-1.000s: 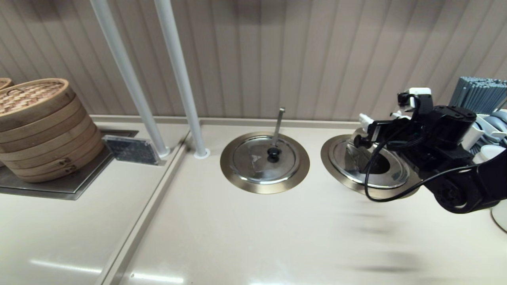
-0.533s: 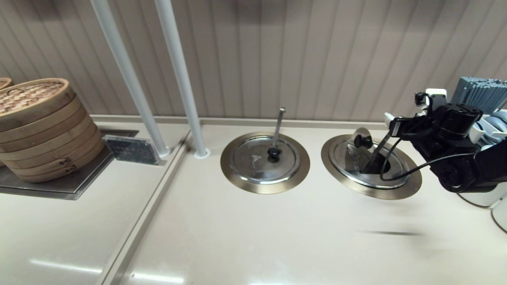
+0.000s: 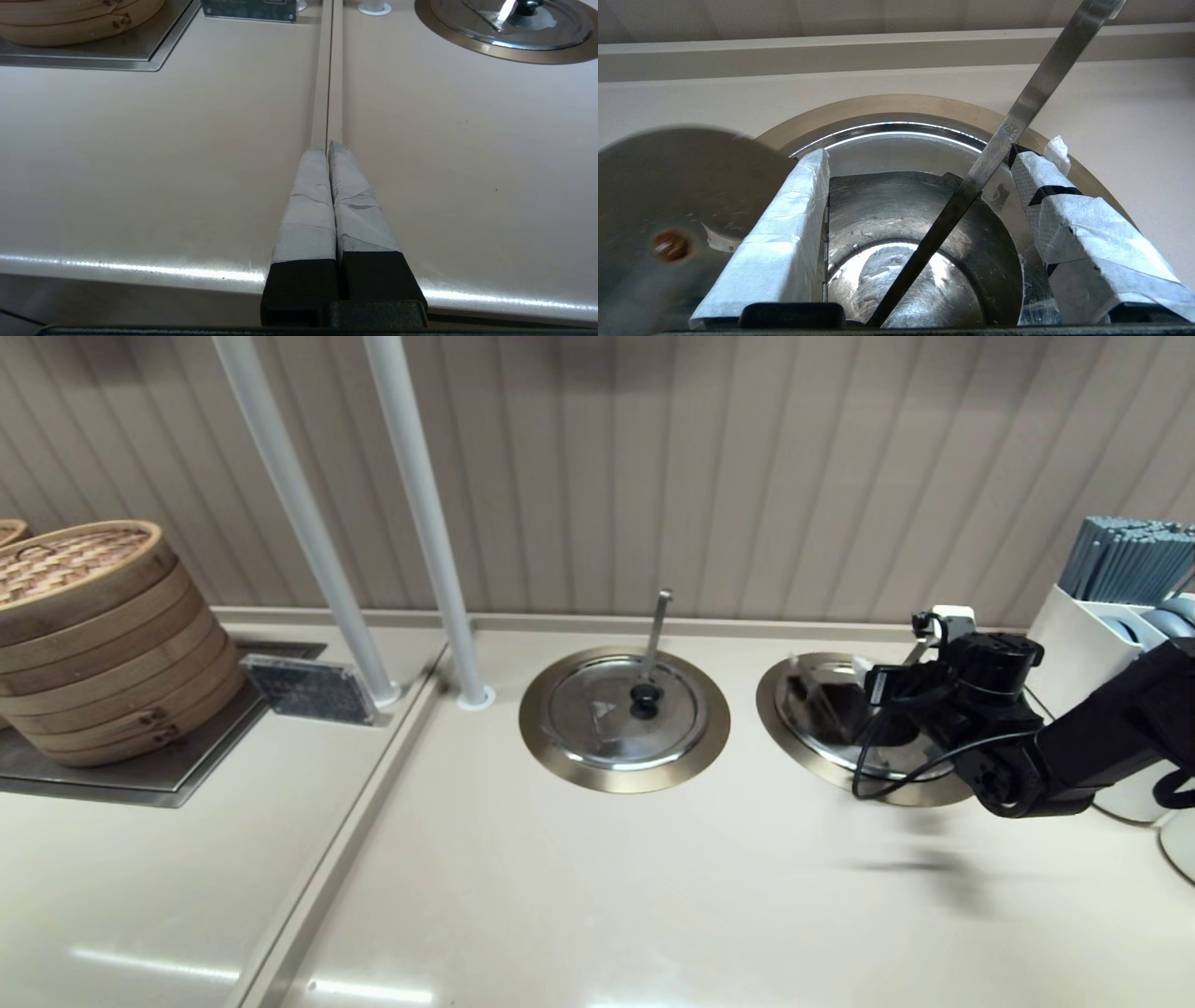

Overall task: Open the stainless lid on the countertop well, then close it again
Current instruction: Stir with a spoon

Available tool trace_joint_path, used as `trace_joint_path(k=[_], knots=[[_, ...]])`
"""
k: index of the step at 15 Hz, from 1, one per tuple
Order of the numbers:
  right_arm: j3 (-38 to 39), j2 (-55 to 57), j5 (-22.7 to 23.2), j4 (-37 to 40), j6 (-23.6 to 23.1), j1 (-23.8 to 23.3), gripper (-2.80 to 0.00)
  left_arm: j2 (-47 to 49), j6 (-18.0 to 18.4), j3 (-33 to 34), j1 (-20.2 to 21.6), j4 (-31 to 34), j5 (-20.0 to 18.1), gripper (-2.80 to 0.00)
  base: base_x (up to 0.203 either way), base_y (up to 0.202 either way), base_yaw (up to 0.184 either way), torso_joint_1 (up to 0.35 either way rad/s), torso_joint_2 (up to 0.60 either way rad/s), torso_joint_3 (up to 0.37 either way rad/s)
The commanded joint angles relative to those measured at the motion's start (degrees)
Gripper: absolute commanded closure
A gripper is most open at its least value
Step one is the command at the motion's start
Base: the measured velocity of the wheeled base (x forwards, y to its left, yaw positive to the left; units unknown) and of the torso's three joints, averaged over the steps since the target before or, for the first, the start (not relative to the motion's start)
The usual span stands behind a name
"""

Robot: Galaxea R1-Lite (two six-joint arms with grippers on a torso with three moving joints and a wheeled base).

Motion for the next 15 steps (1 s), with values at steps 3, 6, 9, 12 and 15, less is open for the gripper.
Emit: trace_joint_path(k=[3,6,9,12,15], knots=[[-2.51,-0.07,-0.36,-0.21,-0.16,-1.79,-2.80,0.00,0.01,-0.03,0.01,-0.01,0.00,0.00,0.000,0.000,0.000,0.000,0.00,0.000],[-8.05,0.12,-0.42,5.98,0.16,-6.08,-2.80,0.00,-0.06,-0.04,0.01,-0.01,0.00,0.00,0.000,0.000,0.000,0.000,0.00,0.000],[-13.17,1.16,-0.43,14.08,3.77,-5.65,-2.80,0.00,0.01,-0.04,0.01,-0.01,0.00,0.00,0.000,0.000,0.000,0.000,0.00,0.000],[-21.51,4.50,-0.41,20.23,4.52,-4.52,-2.80,0.00,0.01,-0.03,0.01,0.00,0.00,0.00,0.000,0.000,0.000,0.000,0.00,0.000],[-30.97,6.73,-0.12,29.88,7.87,-4.39,-2.80,0.00,0.01,0.04,0.01,-0.01,0.00,0.00,0.000,0.000,0.000,0.000,0.00,0.000]])
